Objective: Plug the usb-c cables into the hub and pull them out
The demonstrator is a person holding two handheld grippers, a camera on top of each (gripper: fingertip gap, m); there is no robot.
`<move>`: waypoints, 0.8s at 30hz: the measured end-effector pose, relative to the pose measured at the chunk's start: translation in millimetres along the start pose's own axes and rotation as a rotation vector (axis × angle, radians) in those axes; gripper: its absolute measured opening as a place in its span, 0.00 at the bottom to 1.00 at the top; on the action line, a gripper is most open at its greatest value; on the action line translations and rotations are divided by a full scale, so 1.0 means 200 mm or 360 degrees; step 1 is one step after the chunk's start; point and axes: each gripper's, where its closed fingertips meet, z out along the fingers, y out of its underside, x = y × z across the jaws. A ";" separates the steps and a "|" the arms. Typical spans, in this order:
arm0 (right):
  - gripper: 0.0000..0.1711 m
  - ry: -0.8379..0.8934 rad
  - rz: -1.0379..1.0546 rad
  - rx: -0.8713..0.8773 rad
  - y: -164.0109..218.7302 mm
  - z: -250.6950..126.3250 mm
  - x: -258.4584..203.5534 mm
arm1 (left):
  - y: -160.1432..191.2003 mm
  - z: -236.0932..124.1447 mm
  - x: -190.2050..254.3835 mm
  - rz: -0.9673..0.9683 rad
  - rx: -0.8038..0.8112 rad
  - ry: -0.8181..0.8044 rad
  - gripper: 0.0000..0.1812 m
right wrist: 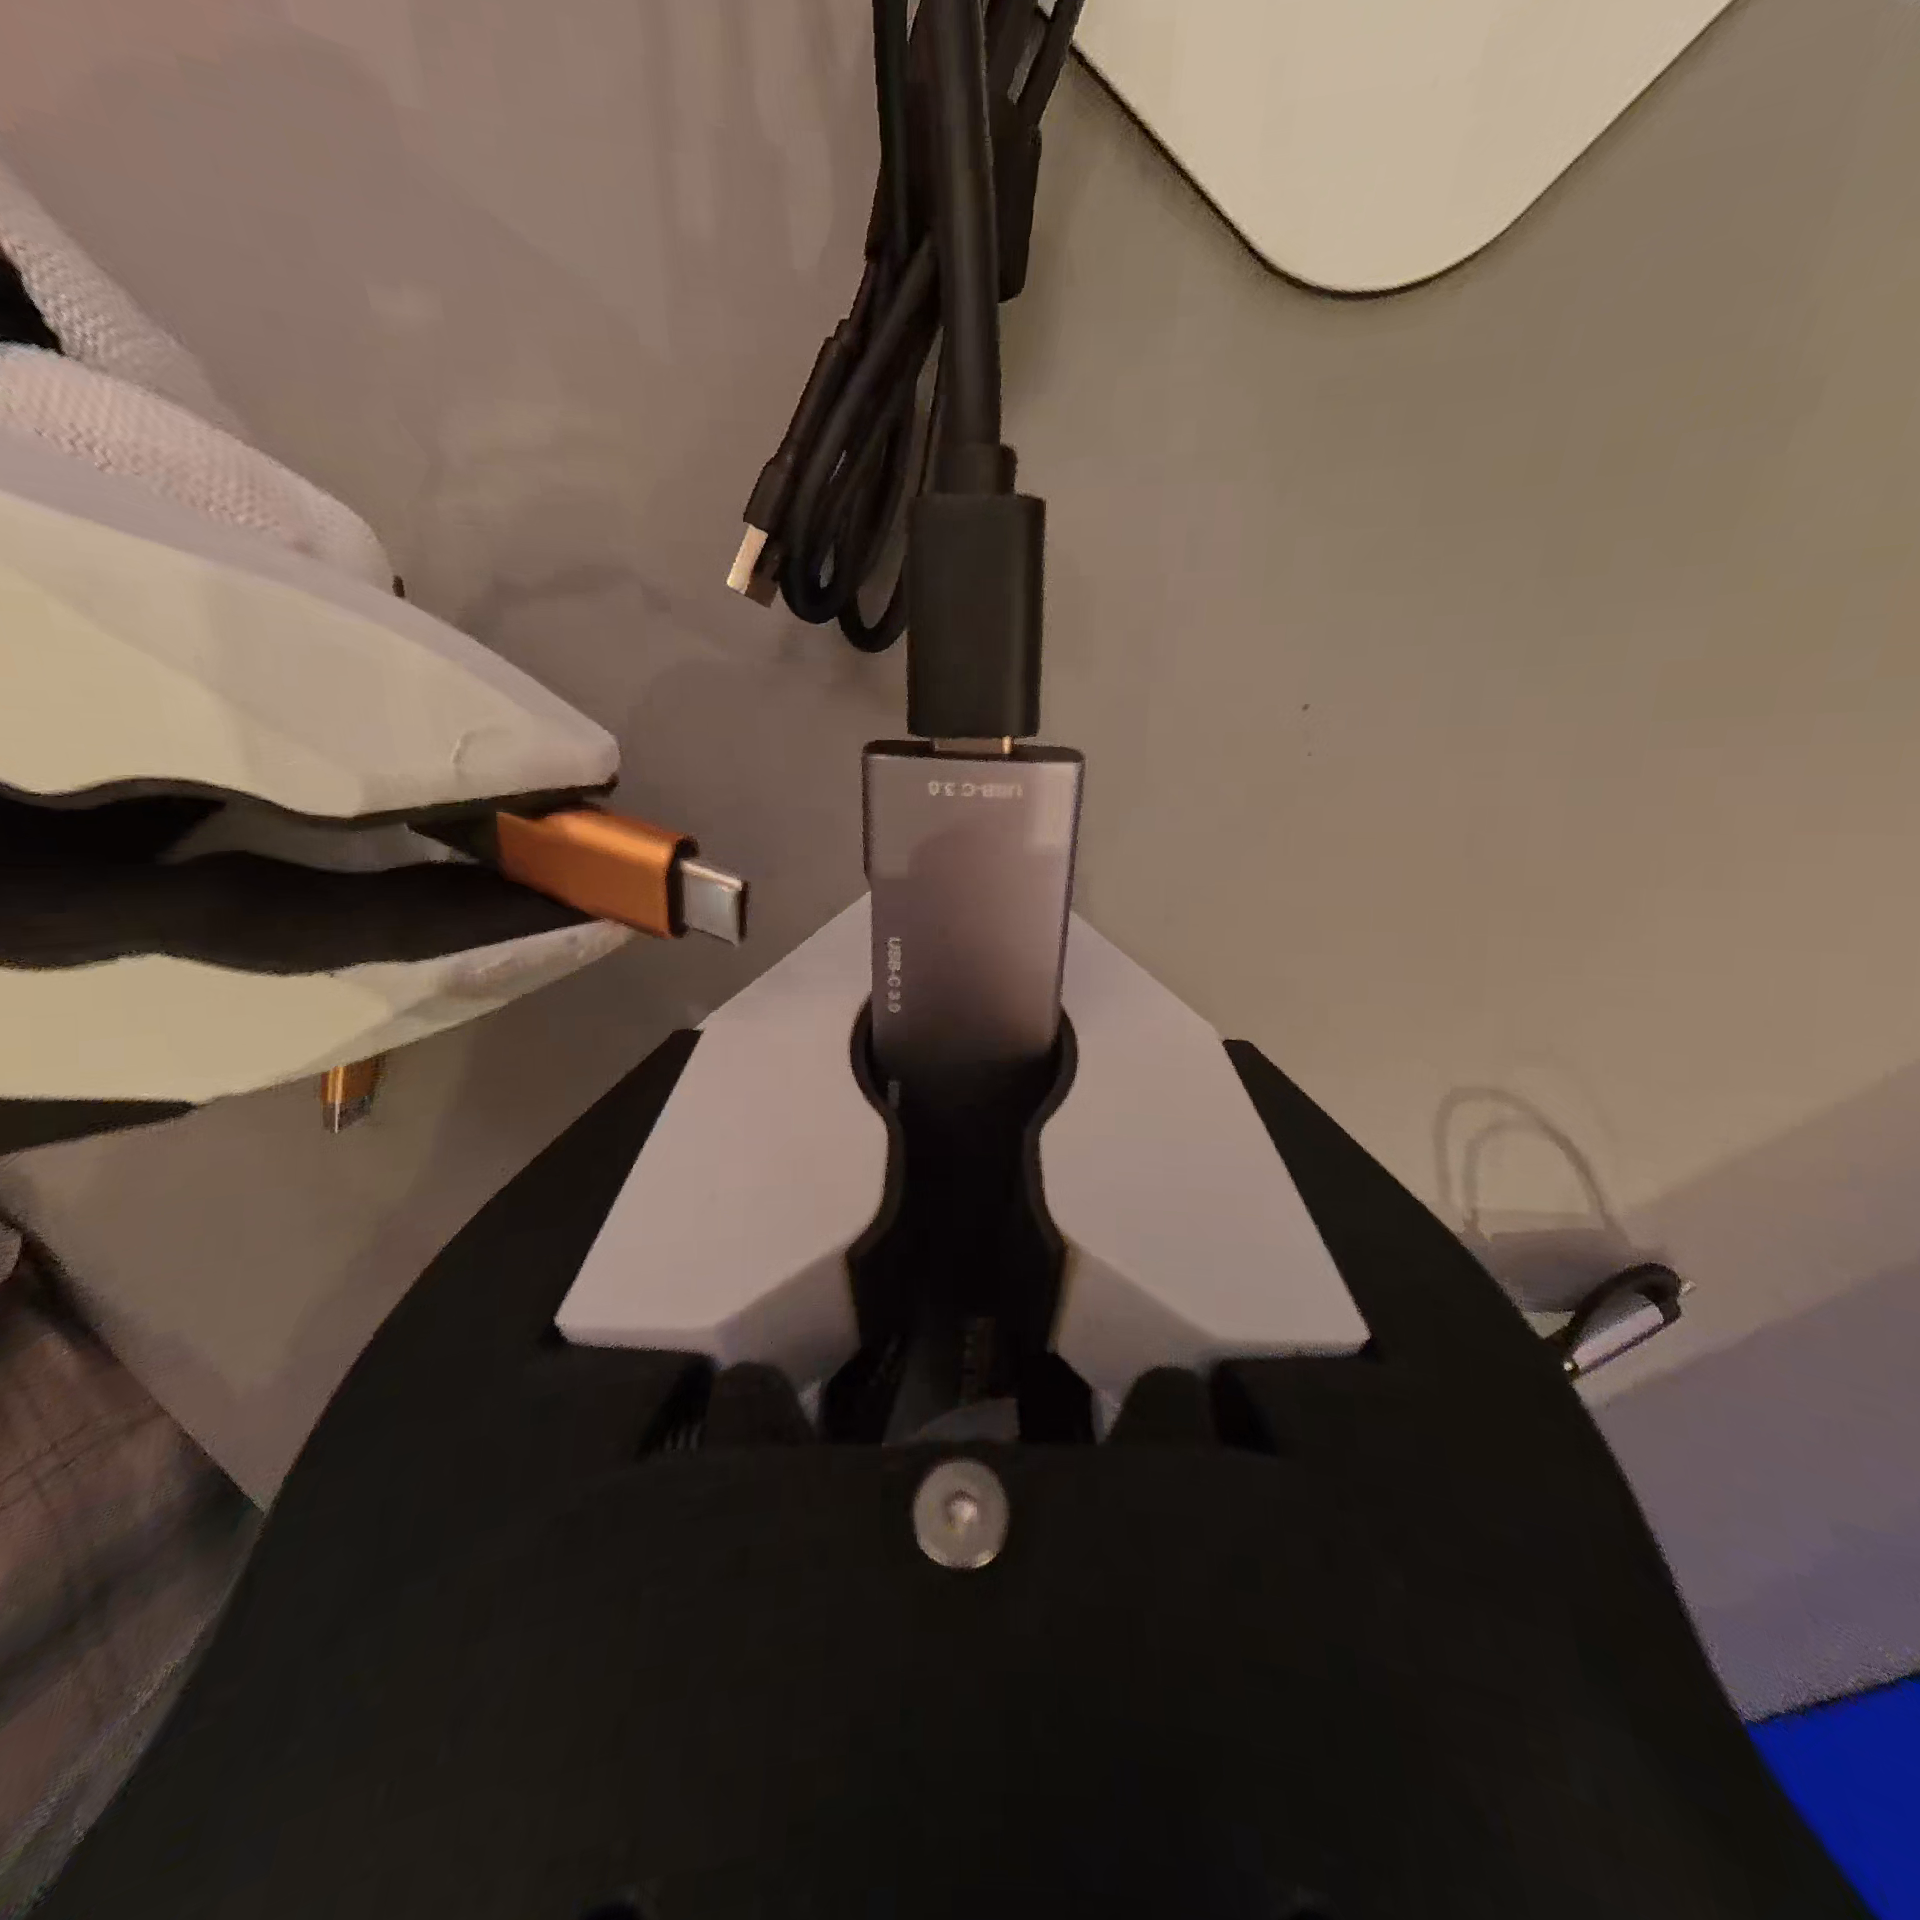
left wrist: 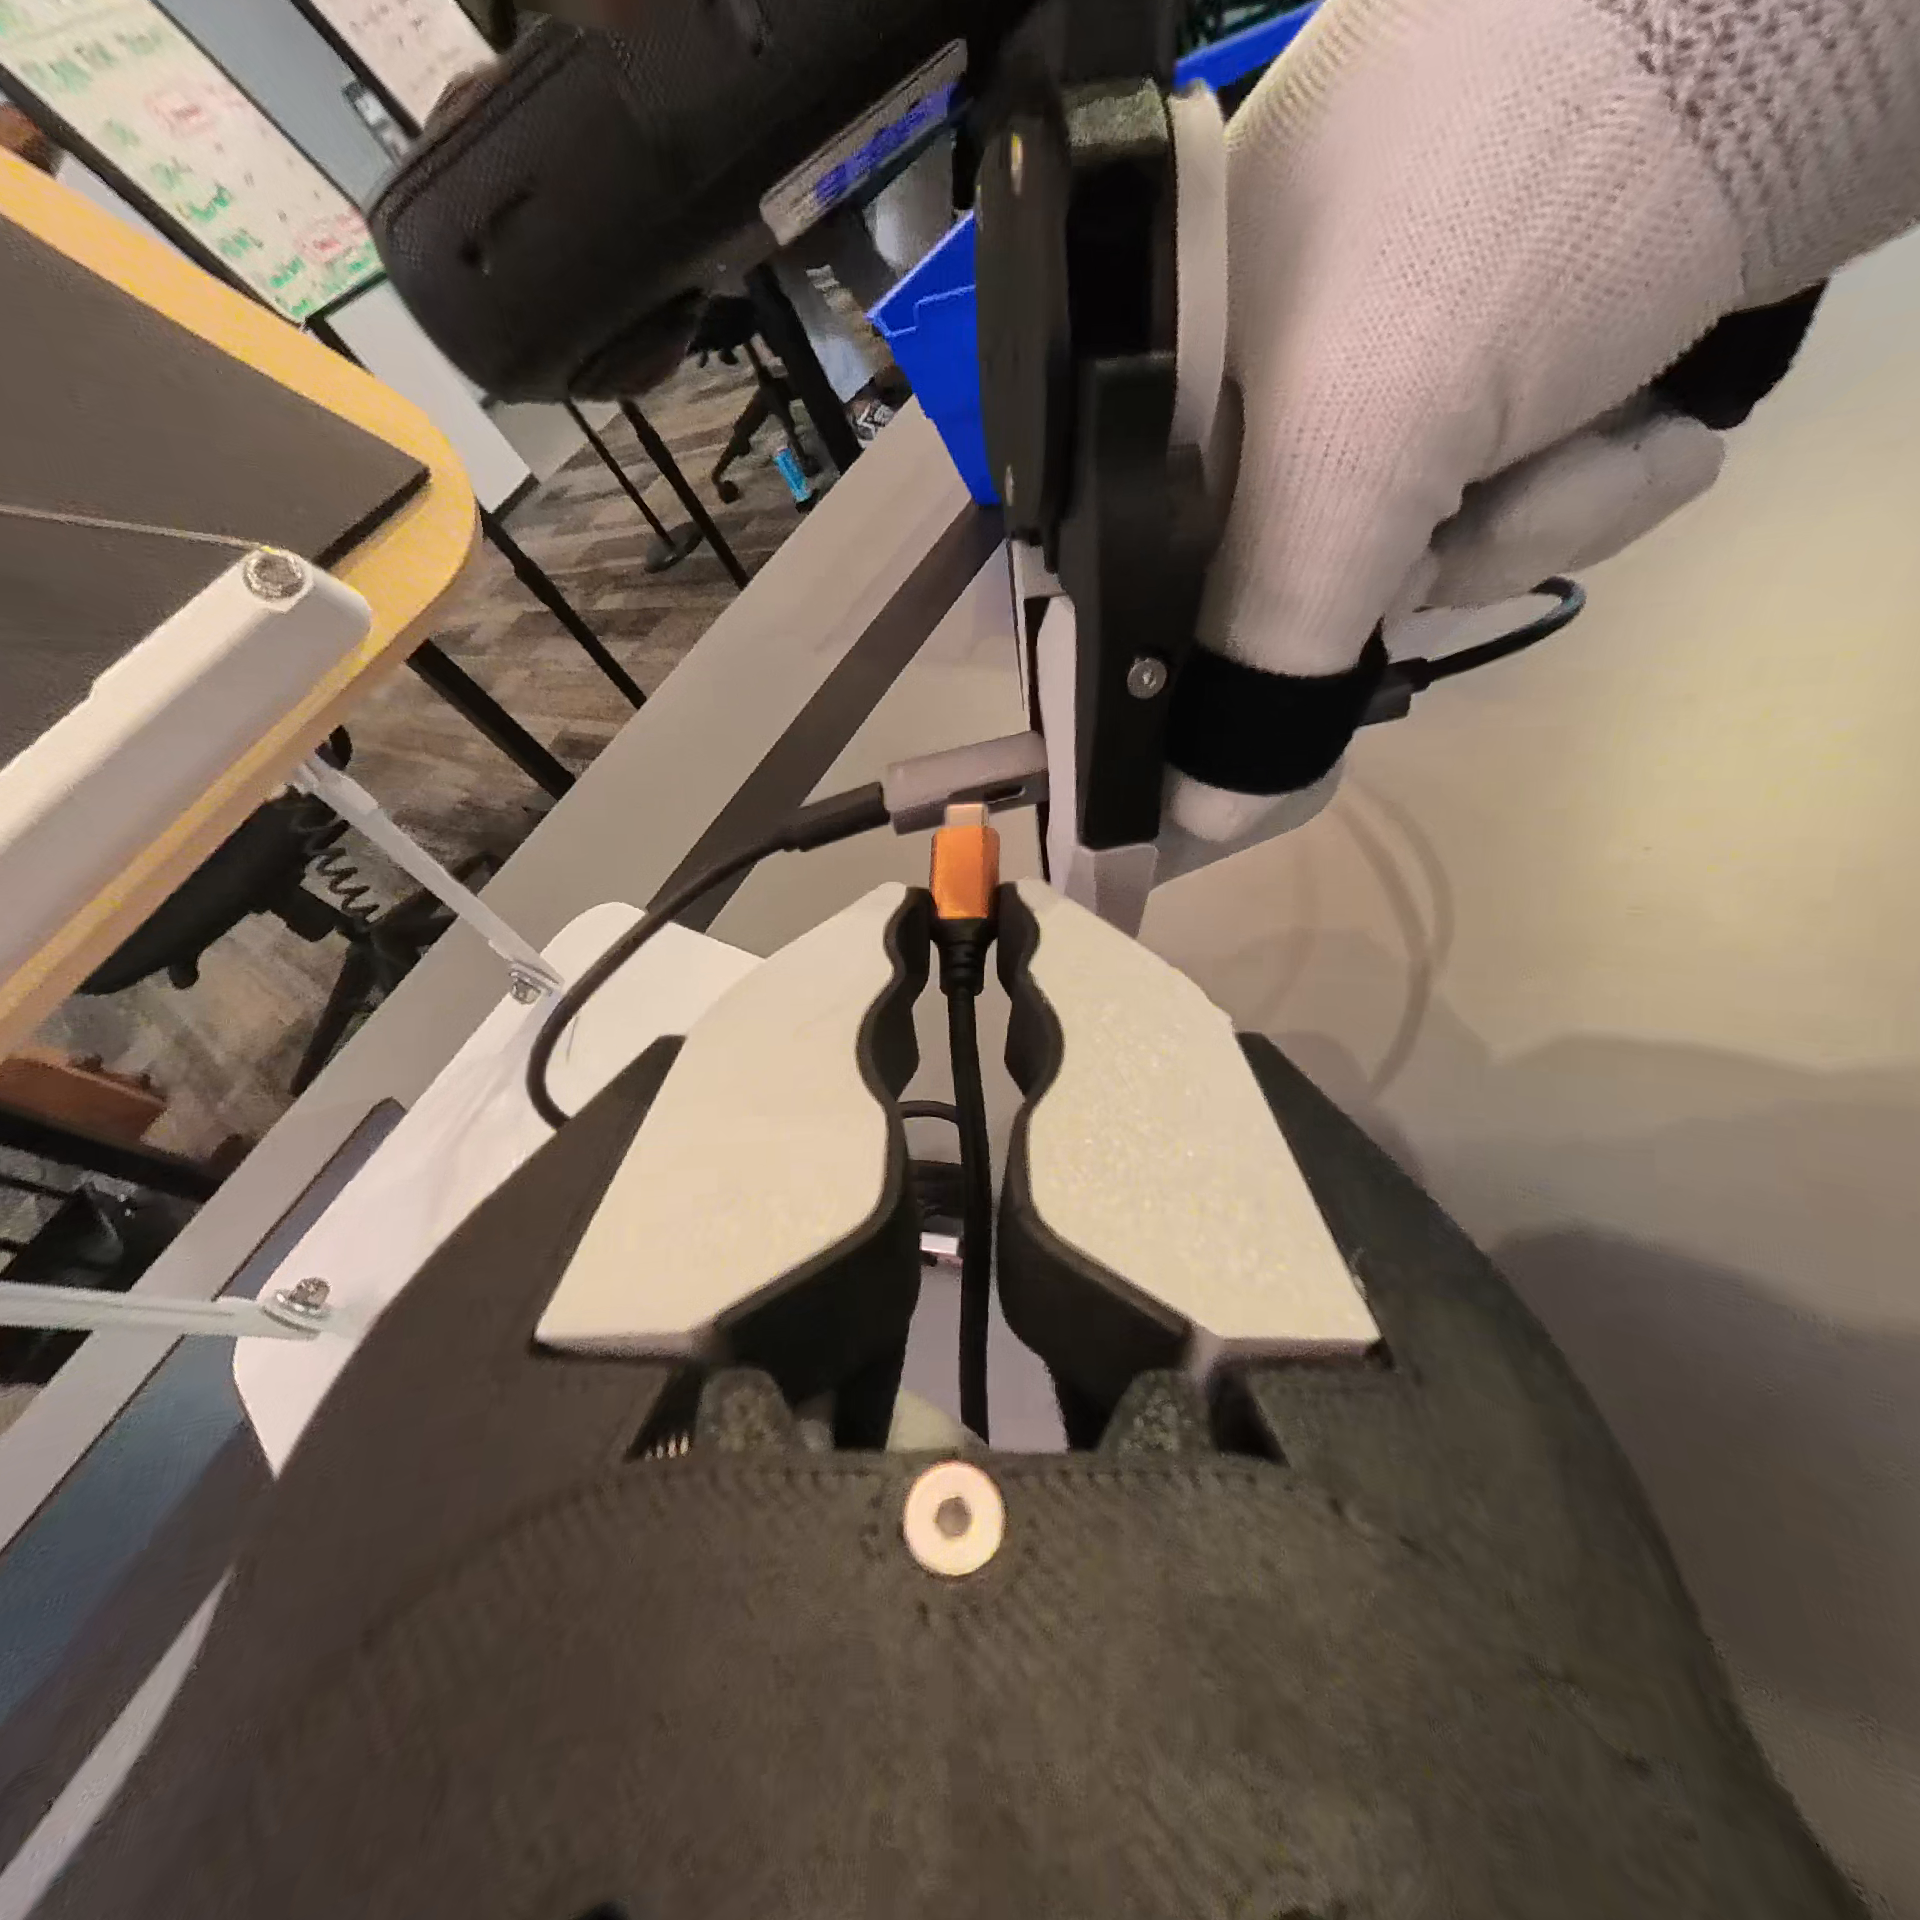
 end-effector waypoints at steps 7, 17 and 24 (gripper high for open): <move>0.05 0.0092 -0.0044 0.0014 -0.05 0.02 -0.01 | 0.04 0.02 -0.01 -0.0060 -0.0101 -0.0045 0.07; 0.05 0.0180 -0.0076 0.0030 -0.07 0.03 0.00 | 0.06 0.03 -0.01 -0.0123 -0.0115 -0.0024 0.07; 0.05 0.0282 -0.0186 -0.0009 -0.07 0.02 0.02 | 0.05 0.02 -0.01 -0.0126 -0.0103 -0.0020 0.07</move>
